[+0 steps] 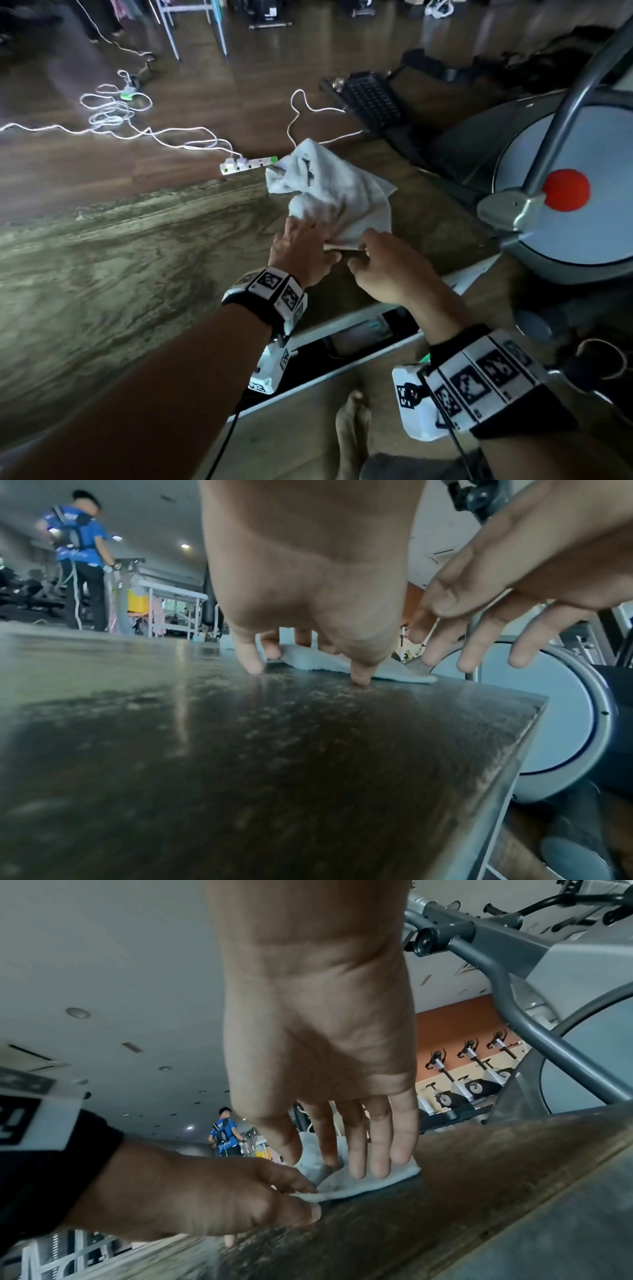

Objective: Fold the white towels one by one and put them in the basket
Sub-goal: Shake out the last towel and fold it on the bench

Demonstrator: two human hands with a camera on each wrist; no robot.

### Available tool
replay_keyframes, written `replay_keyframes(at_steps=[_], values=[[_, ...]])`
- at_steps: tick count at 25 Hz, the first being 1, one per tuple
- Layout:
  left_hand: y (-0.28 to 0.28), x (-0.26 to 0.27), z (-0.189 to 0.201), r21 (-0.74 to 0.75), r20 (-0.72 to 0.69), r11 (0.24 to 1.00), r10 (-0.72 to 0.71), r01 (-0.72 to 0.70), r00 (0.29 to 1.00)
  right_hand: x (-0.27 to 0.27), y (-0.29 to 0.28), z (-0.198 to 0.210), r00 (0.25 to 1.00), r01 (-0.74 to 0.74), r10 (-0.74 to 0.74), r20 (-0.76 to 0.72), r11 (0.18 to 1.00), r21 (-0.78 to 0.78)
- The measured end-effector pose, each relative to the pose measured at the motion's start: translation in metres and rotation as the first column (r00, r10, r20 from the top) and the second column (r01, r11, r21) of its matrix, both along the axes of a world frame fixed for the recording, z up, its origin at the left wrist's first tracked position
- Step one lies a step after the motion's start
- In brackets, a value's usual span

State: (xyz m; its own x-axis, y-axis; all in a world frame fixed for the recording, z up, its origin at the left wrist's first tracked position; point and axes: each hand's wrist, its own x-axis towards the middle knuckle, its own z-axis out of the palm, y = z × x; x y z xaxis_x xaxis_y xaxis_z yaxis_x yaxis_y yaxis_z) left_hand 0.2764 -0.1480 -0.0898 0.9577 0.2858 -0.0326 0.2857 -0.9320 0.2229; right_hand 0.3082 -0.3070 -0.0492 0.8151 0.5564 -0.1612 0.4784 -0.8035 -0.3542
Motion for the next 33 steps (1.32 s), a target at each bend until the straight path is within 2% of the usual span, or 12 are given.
replay_keyframes(at_steps=[3, 7, 10, 14, 18, 22, 23, 24, 26, 28, 31, 33], values=[[0.008, -0.015, -0.001, 0.027, 0.181, 0.988, -0.156, 0.154, 0.971, -0.003, 0.005, -0.002, 0.999, -0.034, 0.035, 0.025, 0.999, -0.019], [0.013, -0.047, 0.017, -0.346, 0.462, 0.862, -0.187, 0.370, 0.867, -0.010, 0.011, 0.004, 0.973, -0.141, 0.128, 0.194, 0.989, 0.051], [0.031, -0.073, 0.037, -0.330, 0.349, 0.913, -0.118, 0.240, 0.929, -0.017, 0.016, 0.025, 0.971, -0.121, 0.067, 0.231, 0.967, 0.226], [0.073, -0.116, 0.051, -0.395, 0.398, 0.916, 0.242, -0.073, 0.885, -0.026, 0.028, 0.042, 0.975, -0.153, 0.010, 0.224, 0.759, 0.633], [0.112, -0.170, 0.062, -0.670, 0.338, 0.703, 0.574, -0.238, 0.746, -0.037, 0.062, 0.018, 0.950, -0.312, 0.281, 0.137, 0.880, 0.358], [0.124, -0.212, 0.077, -0.765, 0.151, 0.593, 0.545, -0.251, 0.825, -0.083, 0.102, -0.018, 0.837, -0.547, 0.529, 0.138, 0.807, 0.224], [0.130, -0.220, 0.079, -0.755, 0.137, 0.597, 0.548, -0.270, 0.825, -0.096, 0.109, -0.028, 0.784, -0.620, 0.601, 0.154, 0.751, 0.228], [0.139, -0.226, 0.077, -0.653, 0.167, 0.691, 0.531, -0.310, 0.831, -0.108, 0.115, -0.036, 0.749, -0.663, 0.639, 0.174, 0.723, 0.196], [0.157, -0.235, 0.072, -0.294, 0.286, 0.836, 0.539, -0.463, 0.792, -0.124, 0.122, -0.044, 0.722, -0.688, 0.656, 0.220, 0.712, 0.138], [0.159, -0.239, 0.069, -0.149, 0.337, 0.851, 0.523, -0.504, 0.783, -0.129, 0.129, -0.041, 0.752, -0.659, 0.632, 0.189, 0.725, 0.198], [0.125, -0.235, 0.049, -0.085, 0.077, 0.970, 0.235, -0.228, 0.969, -0.127, 0.141, -0.029, 0.800, -0.571, 0.597, 0.063, 0.725, 0.384], [0.107, -0.233, 0.027, -0.039, -0.162, 0.989, 0.136, -0.144, 0.977, -0.118, 0.144, -0.023, 0.847, -0.506, 0.530, 0.036, 0.783, 0.362]])
